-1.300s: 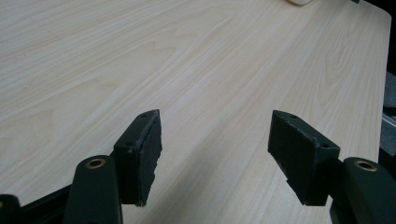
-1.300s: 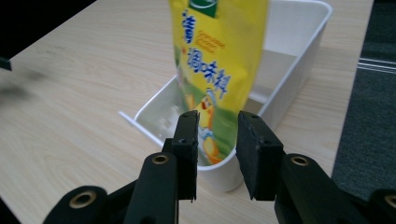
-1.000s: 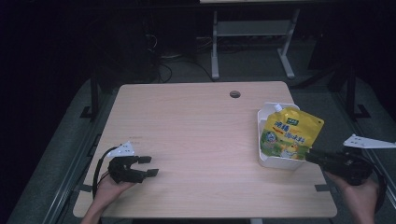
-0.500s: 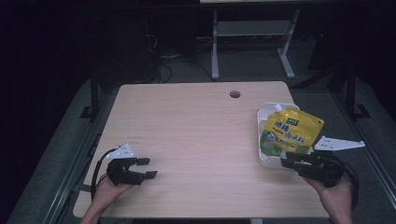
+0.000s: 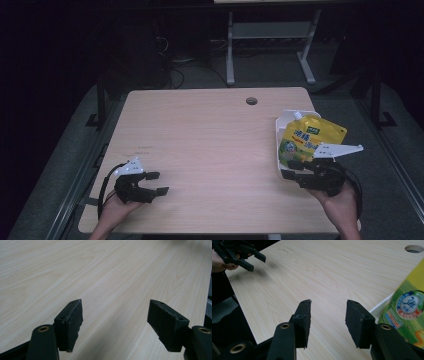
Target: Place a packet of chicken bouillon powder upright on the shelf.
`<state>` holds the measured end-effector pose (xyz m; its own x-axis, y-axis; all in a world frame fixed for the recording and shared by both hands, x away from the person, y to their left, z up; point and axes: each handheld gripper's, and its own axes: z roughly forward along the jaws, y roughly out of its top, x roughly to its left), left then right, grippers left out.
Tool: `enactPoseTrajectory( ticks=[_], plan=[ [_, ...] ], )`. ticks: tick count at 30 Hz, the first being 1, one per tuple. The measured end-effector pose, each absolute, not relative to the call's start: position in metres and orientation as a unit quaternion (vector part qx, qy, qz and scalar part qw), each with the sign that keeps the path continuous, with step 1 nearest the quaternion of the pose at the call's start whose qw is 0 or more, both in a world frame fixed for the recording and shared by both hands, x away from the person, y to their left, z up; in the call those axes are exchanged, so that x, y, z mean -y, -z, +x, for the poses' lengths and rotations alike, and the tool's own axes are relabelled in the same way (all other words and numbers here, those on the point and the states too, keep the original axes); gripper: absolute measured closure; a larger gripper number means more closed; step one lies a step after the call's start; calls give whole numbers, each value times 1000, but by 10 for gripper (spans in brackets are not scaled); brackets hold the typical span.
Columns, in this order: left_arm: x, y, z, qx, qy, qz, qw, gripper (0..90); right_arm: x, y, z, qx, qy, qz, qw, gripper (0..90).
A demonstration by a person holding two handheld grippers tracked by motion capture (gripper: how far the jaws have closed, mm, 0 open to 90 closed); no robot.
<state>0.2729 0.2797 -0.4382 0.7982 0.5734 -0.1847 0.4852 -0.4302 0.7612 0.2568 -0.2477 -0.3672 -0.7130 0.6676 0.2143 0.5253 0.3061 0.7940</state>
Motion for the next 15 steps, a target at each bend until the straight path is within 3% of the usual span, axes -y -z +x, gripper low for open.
enactPoseTrajectory(
  ticks=[15],
  plan=[
    [-285,439,266,-312,-59,847,426,257,203,369,271,-820,-454,343,66,476]
  ],
)
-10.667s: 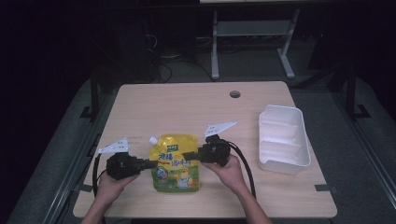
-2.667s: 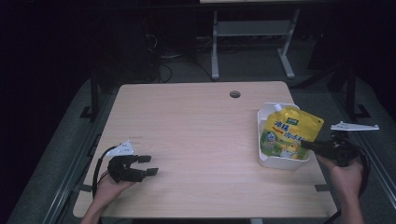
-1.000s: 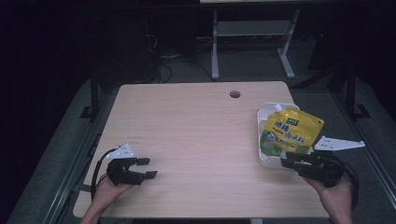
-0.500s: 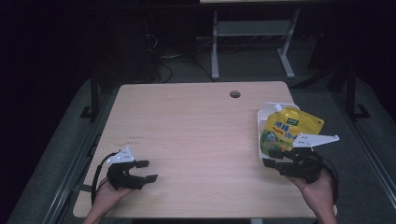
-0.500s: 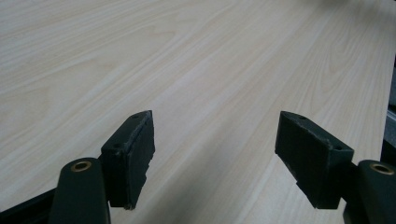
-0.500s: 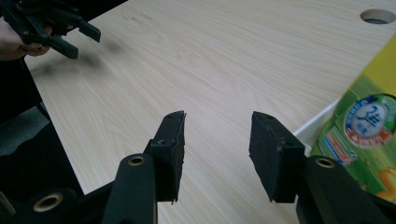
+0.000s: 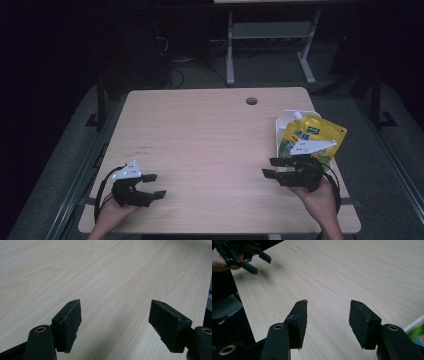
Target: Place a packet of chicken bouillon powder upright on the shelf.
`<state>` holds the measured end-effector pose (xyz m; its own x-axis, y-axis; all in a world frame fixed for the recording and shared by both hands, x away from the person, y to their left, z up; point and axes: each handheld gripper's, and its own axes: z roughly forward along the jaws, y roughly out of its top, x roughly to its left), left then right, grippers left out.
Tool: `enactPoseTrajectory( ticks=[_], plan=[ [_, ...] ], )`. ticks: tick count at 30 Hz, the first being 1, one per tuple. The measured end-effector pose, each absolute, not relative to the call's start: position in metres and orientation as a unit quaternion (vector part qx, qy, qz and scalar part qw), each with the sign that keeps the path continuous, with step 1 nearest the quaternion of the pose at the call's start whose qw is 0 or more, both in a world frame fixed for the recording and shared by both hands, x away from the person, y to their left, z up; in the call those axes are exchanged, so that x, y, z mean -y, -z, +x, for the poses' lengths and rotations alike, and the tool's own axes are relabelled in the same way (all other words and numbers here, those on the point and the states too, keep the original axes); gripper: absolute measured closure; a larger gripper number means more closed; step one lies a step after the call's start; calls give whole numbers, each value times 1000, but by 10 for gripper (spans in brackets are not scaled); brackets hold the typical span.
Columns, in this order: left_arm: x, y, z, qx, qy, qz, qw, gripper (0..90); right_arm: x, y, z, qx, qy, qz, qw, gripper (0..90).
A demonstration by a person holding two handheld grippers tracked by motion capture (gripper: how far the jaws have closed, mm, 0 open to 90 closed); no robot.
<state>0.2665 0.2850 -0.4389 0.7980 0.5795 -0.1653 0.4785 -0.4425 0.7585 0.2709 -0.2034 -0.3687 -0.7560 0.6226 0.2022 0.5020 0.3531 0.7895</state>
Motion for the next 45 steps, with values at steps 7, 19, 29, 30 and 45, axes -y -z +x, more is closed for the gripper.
enactPoseTrajectory(
  ticks=[7,19,29,30,45],
  plan=[
    [-284,440,267,-310,-60,849,423,257,180,370,279,-833,-443,325,61,463],
    [-285,439,267,-311,-60,848,426,258,155,371,287,-841,-444,306,51,454],
    [-284,438,266,-310,-60,847,428,258,140,377,292,-845,-442,299,43,440],
    [-284,438,266,-309,-60,848,427,258,138,377,292,-845,-442,297,43,437],
    [-281,439,266,-302,-56,852,424,257,106,402,297,-860,-419,290,10,393]
  ],
)
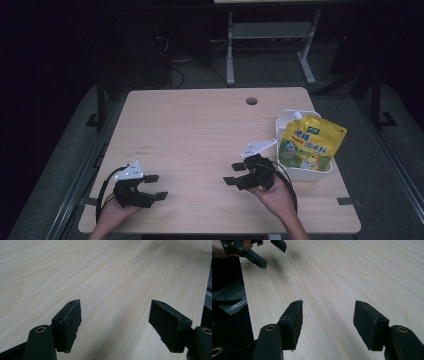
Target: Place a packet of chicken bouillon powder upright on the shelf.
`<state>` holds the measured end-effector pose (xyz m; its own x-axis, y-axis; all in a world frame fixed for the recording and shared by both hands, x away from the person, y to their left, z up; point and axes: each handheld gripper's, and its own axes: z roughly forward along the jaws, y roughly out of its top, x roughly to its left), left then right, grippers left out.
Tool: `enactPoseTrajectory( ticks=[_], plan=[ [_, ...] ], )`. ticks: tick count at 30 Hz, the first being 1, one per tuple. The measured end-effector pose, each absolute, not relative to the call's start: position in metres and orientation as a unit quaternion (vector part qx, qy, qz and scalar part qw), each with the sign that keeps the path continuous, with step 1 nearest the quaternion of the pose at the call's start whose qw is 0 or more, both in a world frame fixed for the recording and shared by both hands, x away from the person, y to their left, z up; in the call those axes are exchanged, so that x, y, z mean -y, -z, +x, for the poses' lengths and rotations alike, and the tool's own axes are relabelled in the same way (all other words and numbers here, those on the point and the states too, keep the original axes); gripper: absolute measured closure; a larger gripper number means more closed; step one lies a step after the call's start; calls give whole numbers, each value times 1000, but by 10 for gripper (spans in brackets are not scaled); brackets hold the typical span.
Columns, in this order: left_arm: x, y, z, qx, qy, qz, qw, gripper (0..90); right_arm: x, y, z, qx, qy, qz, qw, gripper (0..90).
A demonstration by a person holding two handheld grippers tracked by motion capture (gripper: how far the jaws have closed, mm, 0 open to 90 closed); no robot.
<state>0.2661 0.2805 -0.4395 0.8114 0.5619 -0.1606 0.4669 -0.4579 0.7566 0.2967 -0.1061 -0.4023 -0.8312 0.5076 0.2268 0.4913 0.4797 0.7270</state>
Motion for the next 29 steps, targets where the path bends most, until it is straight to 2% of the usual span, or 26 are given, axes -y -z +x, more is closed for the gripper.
enactPoseTrajectory(
  ticks=[20,29],
  plan=[
    [-268,448,266,-287,-55,867,402,257,97,439,295,-853,-416,314,-14,331],
    [-267,452,267,-290,-55,869,398,255,90,452,291,-860,-399,316,-8,285]
  ],
)
